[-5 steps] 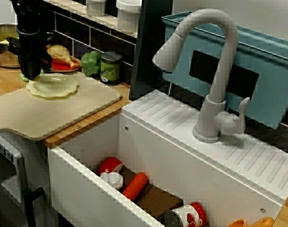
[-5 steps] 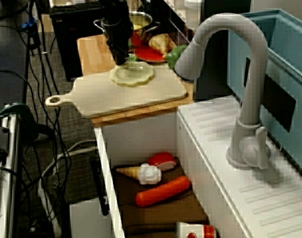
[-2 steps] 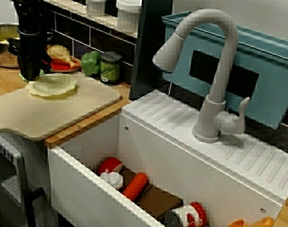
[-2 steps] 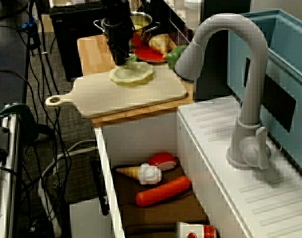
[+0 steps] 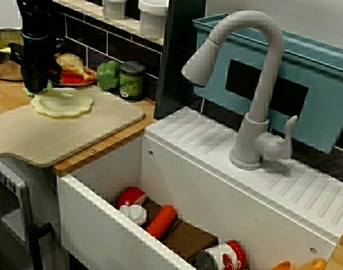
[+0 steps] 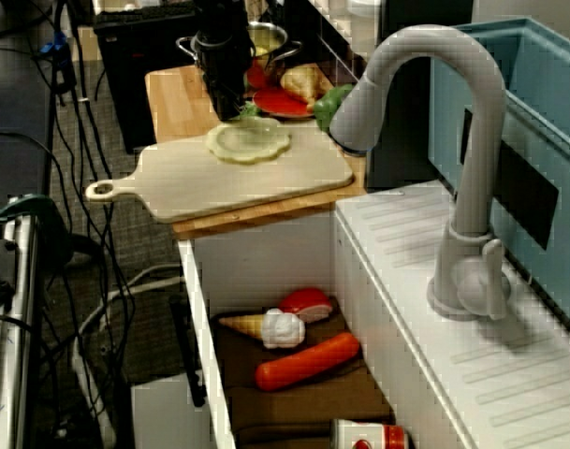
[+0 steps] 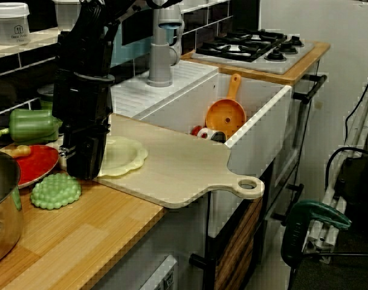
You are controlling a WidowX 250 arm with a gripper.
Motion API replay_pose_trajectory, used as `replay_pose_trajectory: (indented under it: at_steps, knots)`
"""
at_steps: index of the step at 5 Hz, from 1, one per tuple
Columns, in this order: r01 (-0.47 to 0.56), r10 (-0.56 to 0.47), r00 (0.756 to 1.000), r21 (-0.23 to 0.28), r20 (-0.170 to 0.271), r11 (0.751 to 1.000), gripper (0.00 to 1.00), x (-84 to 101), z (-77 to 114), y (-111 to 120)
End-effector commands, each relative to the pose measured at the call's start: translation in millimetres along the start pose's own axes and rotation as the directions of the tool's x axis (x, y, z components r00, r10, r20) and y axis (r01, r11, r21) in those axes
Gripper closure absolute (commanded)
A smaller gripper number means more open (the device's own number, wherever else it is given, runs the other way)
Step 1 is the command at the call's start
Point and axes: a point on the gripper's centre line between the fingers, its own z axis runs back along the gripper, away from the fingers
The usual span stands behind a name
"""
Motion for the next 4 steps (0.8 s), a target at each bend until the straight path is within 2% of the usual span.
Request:
replay_pose_trajectory:
  at_steps: [1,4]
  knots:
    - [-0.011,0.010,0.999,0.008,0.033,1.000,1.00,12.3,16.3,6.6]
    - [-0.021,0.021,1.000,0.000,0.023,1.000,1.00,15.4,21.1,13.8]
